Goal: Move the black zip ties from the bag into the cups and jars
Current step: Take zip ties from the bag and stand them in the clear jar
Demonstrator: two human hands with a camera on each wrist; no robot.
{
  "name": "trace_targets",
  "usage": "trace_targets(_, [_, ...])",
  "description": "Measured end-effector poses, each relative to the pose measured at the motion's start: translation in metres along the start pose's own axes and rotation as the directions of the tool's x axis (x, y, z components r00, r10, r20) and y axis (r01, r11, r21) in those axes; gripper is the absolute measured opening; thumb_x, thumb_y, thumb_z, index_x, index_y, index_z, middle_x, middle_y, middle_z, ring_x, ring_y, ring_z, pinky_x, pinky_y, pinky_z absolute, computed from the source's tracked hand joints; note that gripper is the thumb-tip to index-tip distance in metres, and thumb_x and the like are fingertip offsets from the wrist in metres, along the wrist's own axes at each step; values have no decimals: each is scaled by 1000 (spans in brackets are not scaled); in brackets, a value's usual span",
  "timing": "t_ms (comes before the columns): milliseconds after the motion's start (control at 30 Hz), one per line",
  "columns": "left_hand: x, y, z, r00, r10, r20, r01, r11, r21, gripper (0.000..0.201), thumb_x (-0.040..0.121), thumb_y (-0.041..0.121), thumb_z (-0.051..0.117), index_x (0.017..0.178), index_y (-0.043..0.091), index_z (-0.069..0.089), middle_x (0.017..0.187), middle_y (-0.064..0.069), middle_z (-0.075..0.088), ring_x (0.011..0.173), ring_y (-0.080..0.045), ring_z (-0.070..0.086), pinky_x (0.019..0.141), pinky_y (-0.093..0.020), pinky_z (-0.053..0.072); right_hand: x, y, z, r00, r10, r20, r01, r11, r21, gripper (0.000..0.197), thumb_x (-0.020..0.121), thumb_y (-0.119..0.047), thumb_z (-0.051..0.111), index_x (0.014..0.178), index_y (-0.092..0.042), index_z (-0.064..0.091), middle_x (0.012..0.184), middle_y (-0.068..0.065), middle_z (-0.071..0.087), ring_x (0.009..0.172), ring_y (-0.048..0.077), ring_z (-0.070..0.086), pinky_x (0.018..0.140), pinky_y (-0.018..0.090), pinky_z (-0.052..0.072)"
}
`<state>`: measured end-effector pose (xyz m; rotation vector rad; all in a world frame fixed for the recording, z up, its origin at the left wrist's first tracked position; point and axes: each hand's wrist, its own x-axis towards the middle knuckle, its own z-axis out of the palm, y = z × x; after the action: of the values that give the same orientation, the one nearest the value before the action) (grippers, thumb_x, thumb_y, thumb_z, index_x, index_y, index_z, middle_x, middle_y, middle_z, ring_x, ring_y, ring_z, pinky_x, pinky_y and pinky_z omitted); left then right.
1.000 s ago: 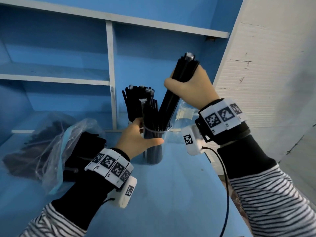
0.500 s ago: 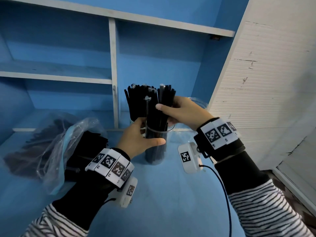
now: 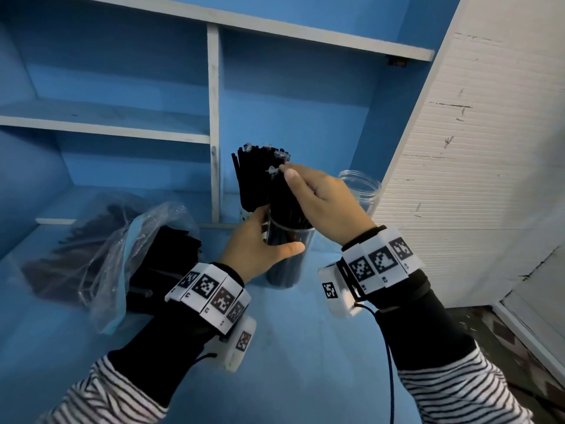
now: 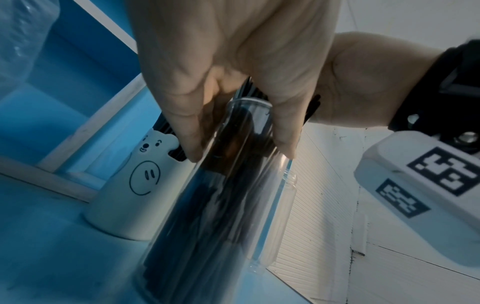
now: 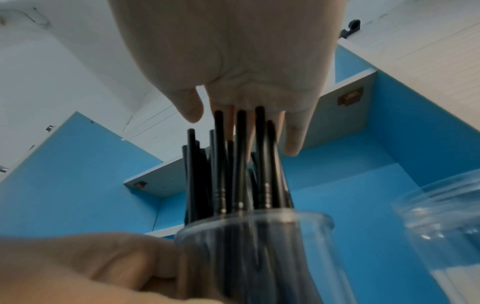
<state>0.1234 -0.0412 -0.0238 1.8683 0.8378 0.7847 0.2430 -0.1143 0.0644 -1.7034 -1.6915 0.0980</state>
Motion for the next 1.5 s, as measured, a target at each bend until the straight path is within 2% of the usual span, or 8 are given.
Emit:
trace_targets(200, [-9, 0, -9, 997, 30, 73, -38, 994, 101, 85, 70, 33, 82, 142, 31, 37, 136, 16, 48, 127, -7, 44, 105, -26, 37, -4, -16, -5, 925, -152, -348, 164, 986, 4, 28, 99, -26, 48, 119, -13, 63, 117, -6, 64, 115, 8, 54, 97, 15, 38])
trace_targets(367, [-39, 0, -44, 997, 44, -63, -31, 980, 195, 62, 81, 27, 73, 137, 28, 47, 135, 12, 54, 128, -6, 47, 108, -27, 37, -19, -30, 3, 872, -284, -399, 331, 942, 53, 10, 89, -9, 55, 94, -7, 64, 88, -2, 63, 79, 10, 55, 72, 17, 43])
trace_targets(567, [-74, 9, -110, 932, 241, -269, -132, 920, 368, 21, 84, 21, 67, 101, 34, 67, 107, 21, 65, 103, 1, 58, 92, -17, 45, -38, -24, 60, 975, -141, 173, 118, 983, 139, 12, 91, -24, 63, 95, -13, 65, 83, -9, 61, 72, 2, 54, 66, 10, 40])
trace_targets(700, [-81, -9, -145, 913, 220, -342, -78, 920, 384, 21, 80, 19, 70, 99, 29, 69, 105, 8, 67, 99, -12, 62, 93, -34, 48, -49, -14, 98, 787, 93, 610, -59, 995, -76, 39, 84, -49, 67, 109, -19, 60, 103, -5, 64, 91, 11, 59, 82, 24, 49])
trace_targets(900, [-88, -31, -162, 987, 68, -143, 6, 885, 466, 51, 79, 18, 75, 113, 51, 58, 125, 1, 55, 117, -16, 52, 106, -40, 39, -48, -16, 123, 692, 182, 698, -117, 983, -141, 28, 82, -27, 74, 99, -15, 55, 98, 3, 65, 83, 19, 63, 76, 32, 52])
trace_targets(1067, [-89, -38, -161, 966, 85, -244, 26, 907, 420, 59, 81, 3, 69, 105, 56, 58, 126, 0, 56, 110, -18, 59, 100, -40, 47, -43, -20, 128, 775, 127, 619, -27, 985, -168, 15, 88, -16, 59, 90, -20, 44, 94, 4, 63, 83, 27, 59, 75, 39, 53])
trace_targets(1267, [-90, -45, -171, 931, 15, -364, 91, 958, 272, 36, 85, -1, 63, 98, 33, 69, 114, 4, 63, 96, -4, 60, 76, -8, 41, -27, -41, 122, 960, -131, 247, 104, 987, 121, 9, 91, -7, 56, 89, -16, 55, 85, 2, 62, 68, 9, 51, 61, 13, 39])
trace_targets(1500, [-86, -38, -167, 894, 25, -447, 83, 972, 221, 36, 83, -5, 60, 105, 21, 72, 106, 8, 66, 94, -4, 62, 71, 5, 40, 5, -65, 163, 939, -254, 233, 225, 964, 145, 20, 94, -9, 55, 109, -5, 67, 111, 9, 64, 106, 20, 56, 91, 18, 38])
